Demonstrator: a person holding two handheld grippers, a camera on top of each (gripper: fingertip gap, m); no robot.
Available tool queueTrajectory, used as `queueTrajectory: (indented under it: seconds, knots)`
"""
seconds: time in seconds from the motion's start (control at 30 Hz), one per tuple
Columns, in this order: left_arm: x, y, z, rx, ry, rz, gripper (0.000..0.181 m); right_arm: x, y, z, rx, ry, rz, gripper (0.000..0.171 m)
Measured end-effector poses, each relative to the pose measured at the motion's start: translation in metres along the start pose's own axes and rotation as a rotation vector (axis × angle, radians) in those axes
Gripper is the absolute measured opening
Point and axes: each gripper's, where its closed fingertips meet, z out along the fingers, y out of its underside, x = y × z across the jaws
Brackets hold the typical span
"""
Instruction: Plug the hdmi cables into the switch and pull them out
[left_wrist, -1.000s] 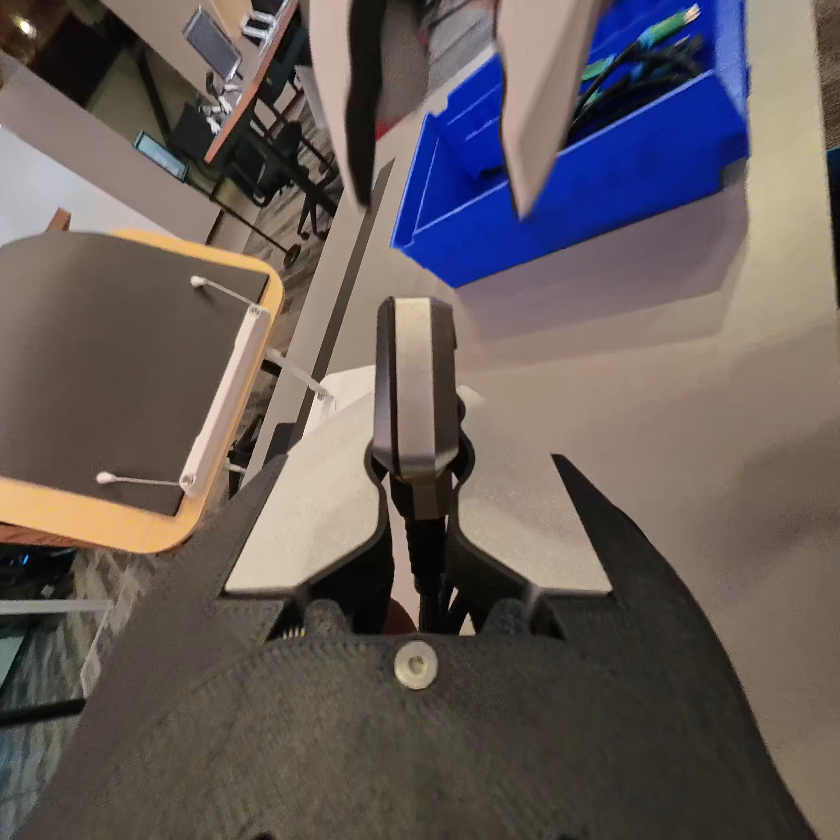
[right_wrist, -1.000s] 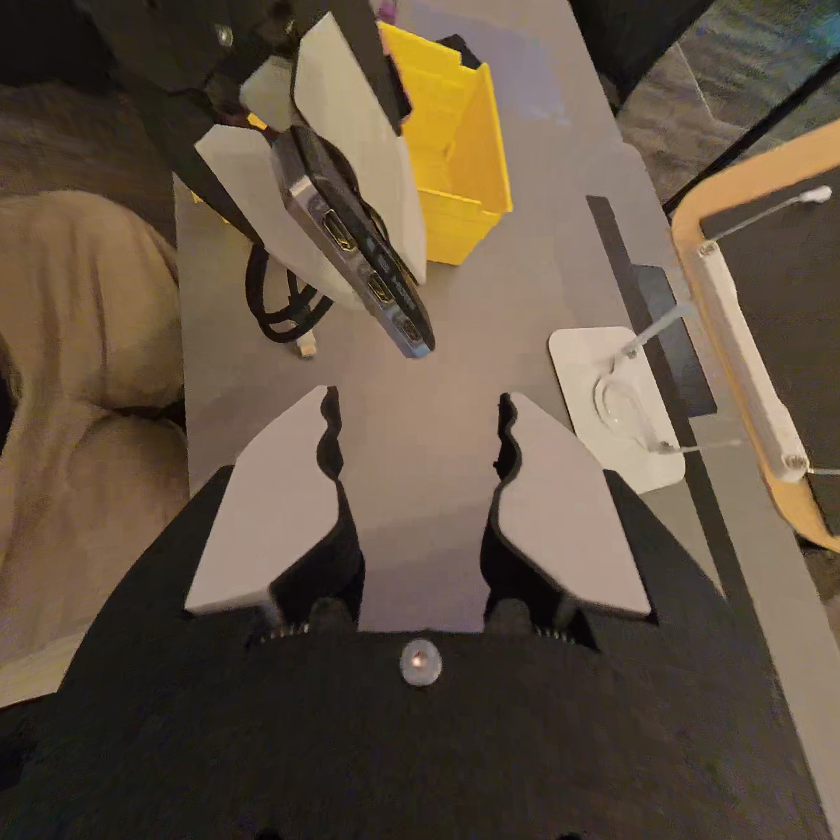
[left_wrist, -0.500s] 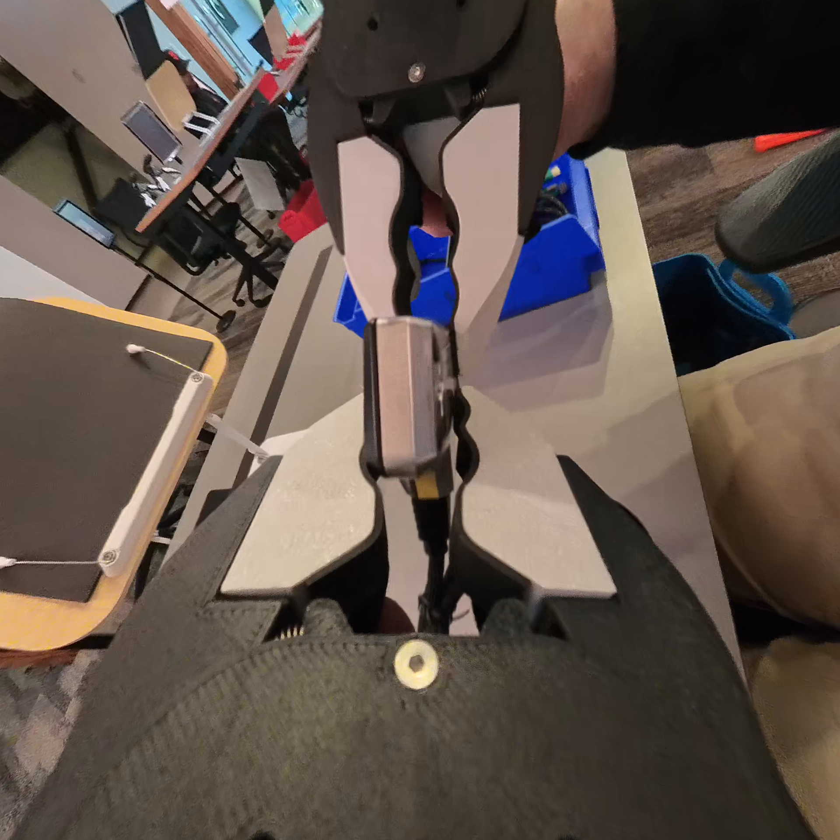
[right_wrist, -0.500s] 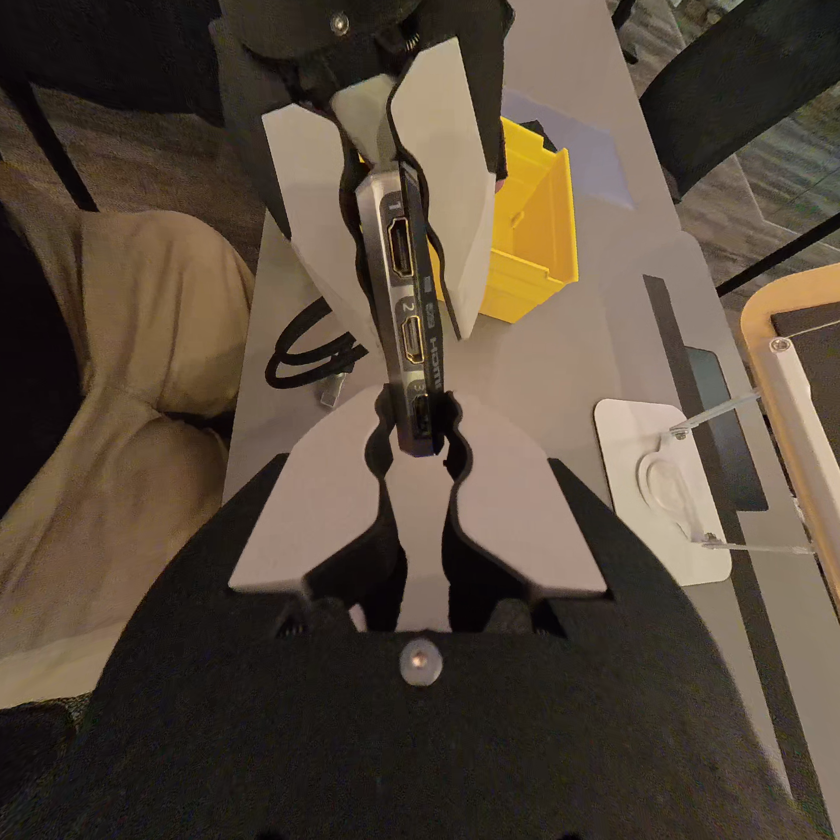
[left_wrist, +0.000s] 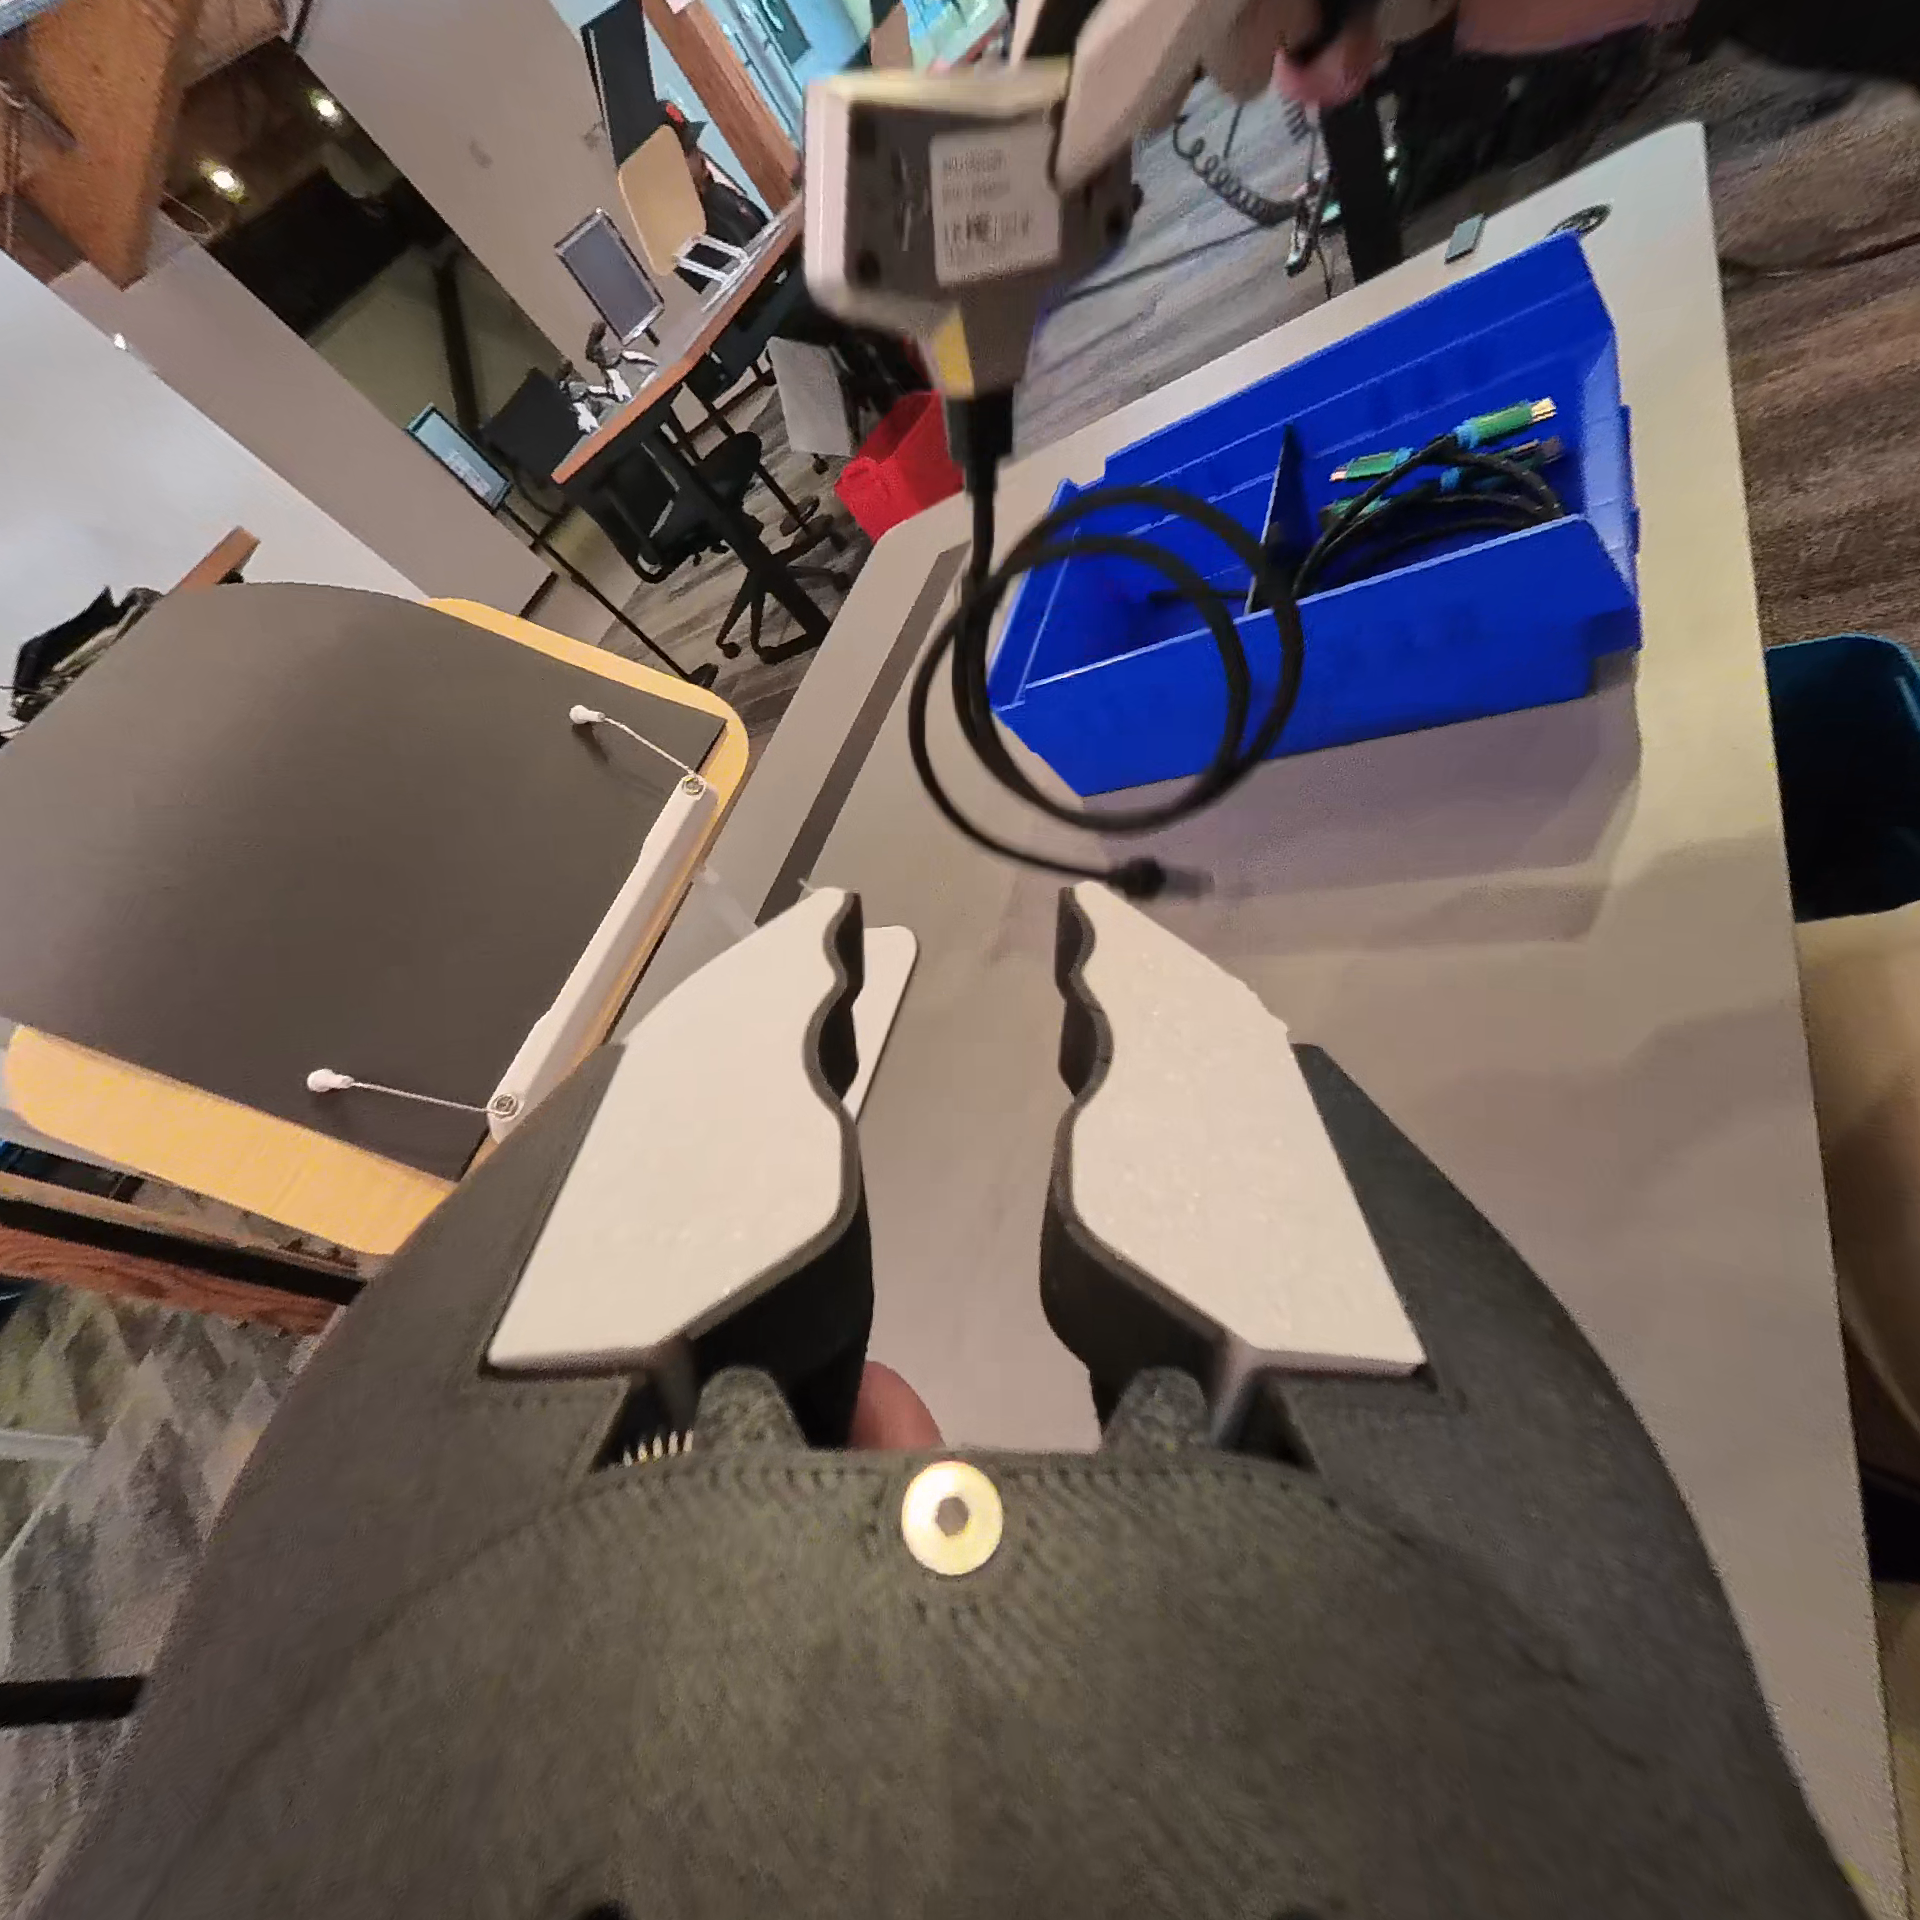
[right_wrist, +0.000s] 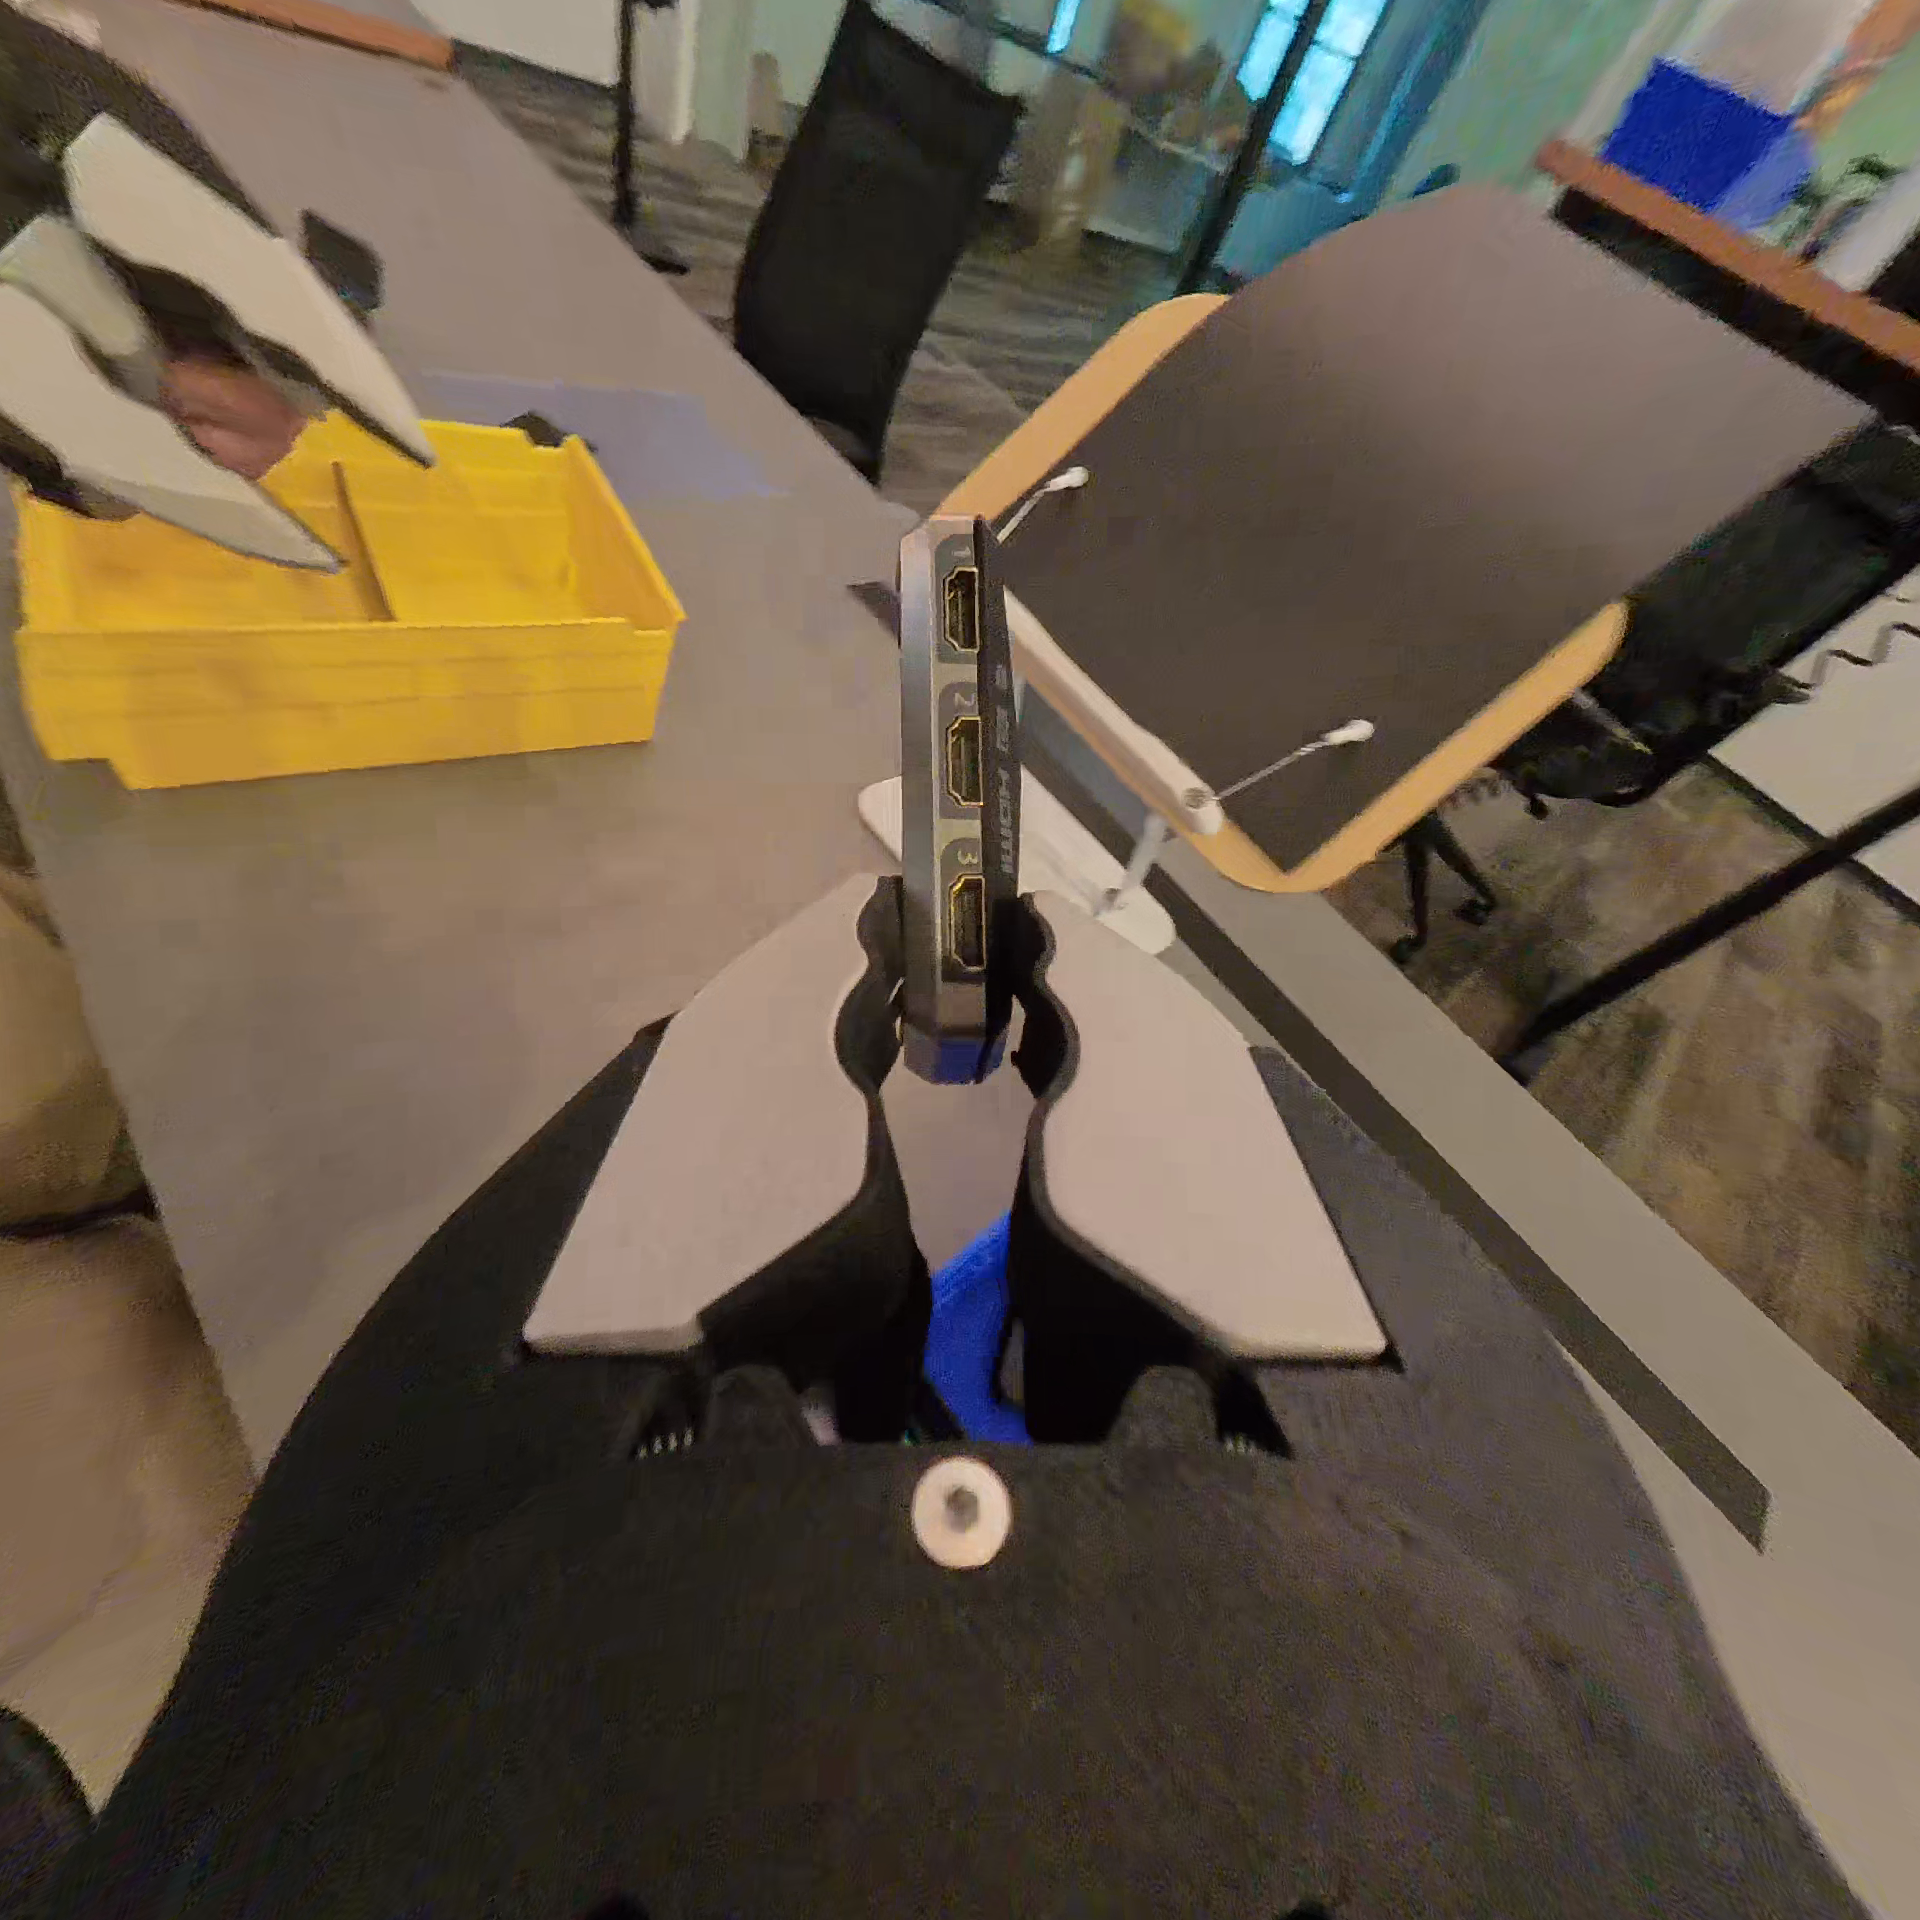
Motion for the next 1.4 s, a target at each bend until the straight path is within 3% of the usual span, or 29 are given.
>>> queueTrajectory:
  seconds: [0.03, 0.23, 0.6, 0.83, 1.1, 1.27, 1.4]
  knots:
    - [-0.001, 0.000, 0.000, -0.001, -0.008, -0.001, 0.034, 0.015, -0.002, -0.011, 0.029, 0.071, 0.026, 0.019]
    - [0.001, 0.006, 0.005, -0.027, -0.011, 0.016, 0.034, 0.077, -0.011, -0.079, 0.192, 0.421, 0.114, 0.018]
    - [0.005, 0.015, 0.009, -0.075, -0.010, 0.053, 0.034, 0.120, 0.017, -0.124, 0.237, 0.726, 0.180, 0.018]
    - [0.007, 0.020, 0.011, -0.102, -0.007, 0.074, 0.033, 0.133, 0.097, -0.086, 0.006, 0.704, 0.271, 0.019]
    - [0.011, 0.028, 0.016, -0.133, 0.011, 0.081, 0.033, 0.115, 0.171, -0.041, -0.481, 0.571, 0.140, 0.019]
    - [0.014, 0.031, 0.017, -0.149, 0.020, 0.095, 0.034, 0.107, 0.185, -0.027, -0.588, 0.534, 0.066, 0.019]
    - [0.014, 0.030, 0.016, -0.151, 0.019, 0.101, 0.034, 0.100, 0.197, -0.009, -0.576, 0.488, 0.054, 0.021]
